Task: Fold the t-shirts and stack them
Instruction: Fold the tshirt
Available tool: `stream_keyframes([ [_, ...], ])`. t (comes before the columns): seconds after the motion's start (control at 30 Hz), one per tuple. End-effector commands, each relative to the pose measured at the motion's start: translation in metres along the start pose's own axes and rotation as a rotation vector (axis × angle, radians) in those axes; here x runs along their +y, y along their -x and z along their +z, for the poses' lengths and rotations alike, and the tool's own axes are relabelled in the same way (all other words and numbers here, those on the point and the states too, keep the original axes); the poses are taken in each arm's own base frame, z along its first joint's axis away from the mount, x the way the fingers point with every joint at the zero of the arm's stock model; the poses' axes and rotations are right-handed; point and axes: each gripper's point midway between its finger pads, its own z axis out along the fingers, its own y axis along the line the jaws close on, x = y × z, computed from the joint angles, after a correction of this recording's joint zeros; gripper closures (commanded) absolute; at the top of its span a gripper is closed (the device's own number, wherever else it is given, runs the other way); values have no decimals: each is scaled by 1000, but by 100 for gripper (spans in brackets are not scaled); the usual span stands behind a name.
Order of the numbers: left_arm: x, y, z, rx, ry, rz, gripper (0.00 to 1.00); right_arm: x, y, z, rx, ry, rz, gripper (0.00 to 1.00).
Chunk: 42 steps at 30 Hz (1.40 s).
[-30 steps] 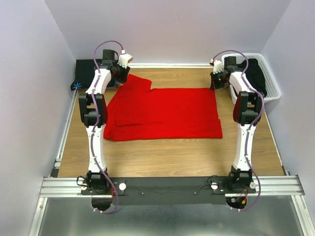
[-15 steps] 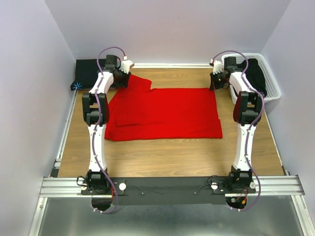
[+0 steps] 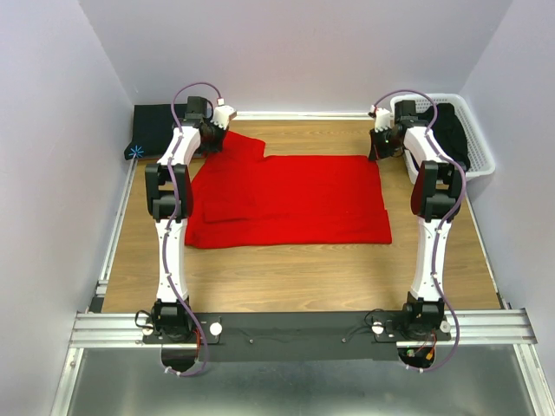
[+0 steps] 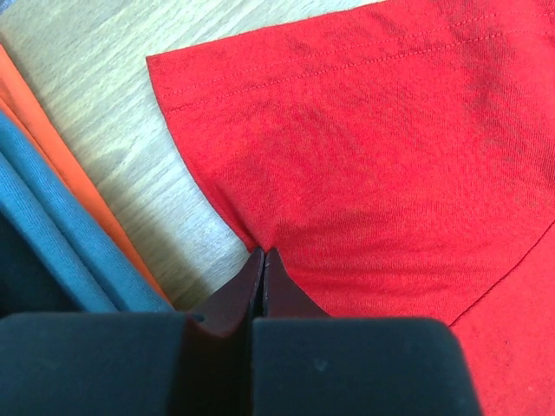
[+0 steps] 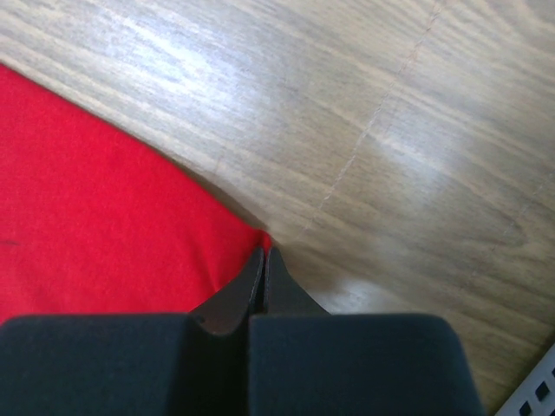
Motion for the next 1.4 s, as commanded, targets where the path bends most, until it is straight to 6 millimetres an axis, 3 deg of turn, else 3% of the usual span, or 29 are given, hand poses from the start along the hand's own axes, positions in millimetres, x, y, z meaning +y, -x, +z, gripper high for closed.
stream_keyframes([
  [0.0, 11, 19, -14, -51, 41, 8, 100, 14, 6, -19, -1, 29, 9, 100],
  [0.1, 11, 39, -33, -104, 47, 23, 100, 17, 16, -30, -25, 27, -3, 99],
  [0.3, 6, 60, -67, -169, 56, 66, 100, 21, 25, -49, -54, 29, -22, 99],
  [0.43, -2, 54, -74, -162, 43, 90, 100, 23, 28, -62, -69, 29, -29, 99],
  [0.5, 9, 49, -85, -164, 60, 80, 100, 23, 26, -65, -67, 29, -34, 99],
  [0.7, 1, 33, -99, -145, 41, 87, 100, 22, 17, -78, -60, 23, -40, 99],
  [1.0, -16, 12, -138, -147, 38, 141, 100, 33, 3, -98, -52, 43, -62, 100],
  [1.37, -48, -42, -156, -75, 15, 179, 100, 54, -30, -109, -2, 83, -76, 99],
])
